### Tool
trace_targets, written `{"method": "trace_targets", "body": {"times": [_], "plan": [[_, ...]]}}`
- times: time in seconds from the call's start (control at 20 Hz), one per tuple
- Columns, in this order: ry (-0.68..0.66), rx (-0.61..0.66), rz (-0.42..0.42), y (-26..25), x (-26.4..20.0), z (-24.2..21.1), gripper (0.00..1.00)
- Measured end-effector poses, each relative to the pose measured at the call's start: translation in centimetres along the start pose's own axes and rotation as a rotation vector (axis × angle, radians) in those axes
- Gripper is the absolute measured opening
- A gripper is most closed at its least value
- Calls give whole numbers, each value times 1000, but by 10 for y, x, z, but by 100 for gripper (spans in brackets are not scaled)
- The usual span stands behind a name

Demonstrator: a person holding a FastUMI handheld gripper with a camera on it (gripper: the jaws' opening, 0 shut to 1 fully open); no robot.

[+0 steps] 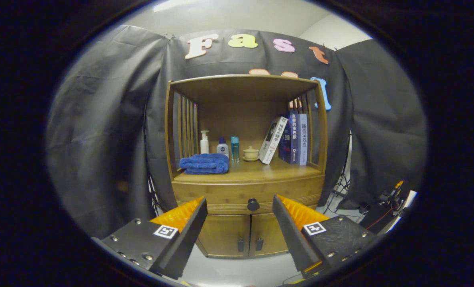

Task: Pull open the drawer, take out the items inside it, and place them on the countertop above the cabinet.

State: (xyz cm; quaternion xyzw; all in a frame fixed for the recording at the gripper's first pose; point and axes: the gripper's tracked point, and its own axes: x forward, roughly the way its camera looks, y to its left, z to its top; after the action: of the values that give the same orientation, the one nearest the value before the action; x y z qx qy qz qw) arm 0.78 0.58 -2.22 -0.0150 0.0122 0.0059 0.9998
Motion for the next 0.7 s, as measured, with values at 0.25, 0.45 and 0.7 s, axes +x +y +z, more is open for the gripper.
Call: {"method": "trace_targets", "body": {"times": [0.25,0.45,0.7], "plan": [[3,8,-3,-1,0,-1,99],[4,0,-2,0,1,-4,99],[18,-4,-2,-1,5,-16,99]]}}
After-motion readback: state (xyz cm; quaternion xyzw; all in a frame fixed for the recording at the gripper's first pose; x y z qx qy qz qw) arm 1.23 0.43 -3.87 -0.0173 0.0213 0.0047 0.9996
